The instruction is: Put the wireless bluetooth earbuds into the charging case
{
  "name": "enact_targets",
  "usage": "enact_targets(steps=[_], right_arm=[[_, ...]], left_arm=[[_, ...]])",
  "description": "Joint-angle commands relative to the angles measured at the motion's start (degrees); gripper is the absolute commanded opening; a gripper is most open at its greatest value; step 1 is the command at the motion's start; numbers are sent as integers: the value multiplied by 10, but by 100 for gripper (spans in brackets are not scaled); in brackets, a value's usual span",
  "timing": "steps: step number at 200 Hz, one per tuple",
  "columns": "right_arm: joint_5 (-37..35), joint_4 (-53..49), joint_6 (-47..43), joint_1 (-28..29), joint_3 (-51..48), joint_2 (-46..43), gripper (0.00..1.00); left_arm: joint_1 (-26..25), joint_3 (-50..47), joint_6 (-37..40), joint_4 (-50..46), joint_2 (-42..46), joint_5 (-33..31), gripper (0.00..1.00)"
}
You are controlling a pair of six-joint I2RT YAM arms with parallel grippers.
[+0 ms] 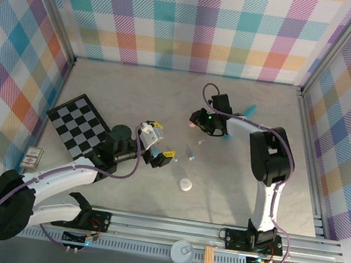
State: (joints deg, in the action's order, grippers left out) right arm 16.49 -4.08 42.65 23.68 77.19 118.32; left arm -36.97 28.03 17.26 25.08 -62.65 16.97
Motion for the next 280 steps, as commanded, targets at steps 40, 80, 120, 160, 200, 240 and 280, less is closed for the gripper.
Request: enact_targets(steps=[40, 80, 120, 160, 200, 240, 280], right_arm=[[-22, -33, -4, -15, 71, 72, 30], [-66, -55, -47, -28, 52, 24, 62], [-99, -80, -151, -32, 13, -77, 85], [-40, -50, -358, 8, -62, -171, 90], [85, -31, -572, 87, -127, -204, 88], [97, -17, -699, 179, -134, -162, 87], [76, 2, -729, 215, -93, -88, 86]], left_arm=[[-3, -17, -14, 22, -15, -11, 100], [8, -21, -53, 43, -15, -23, 100], [47, -16, -145, 52, -15, -77, 100], [100, -10, -261, 7, 10, -190, 100], [179, 13, -392, -111, 47, -237, 100], [209, 2, -439, -135, 81, -248, 100], [222, -1, -458, -173, 109, -263, 100]])
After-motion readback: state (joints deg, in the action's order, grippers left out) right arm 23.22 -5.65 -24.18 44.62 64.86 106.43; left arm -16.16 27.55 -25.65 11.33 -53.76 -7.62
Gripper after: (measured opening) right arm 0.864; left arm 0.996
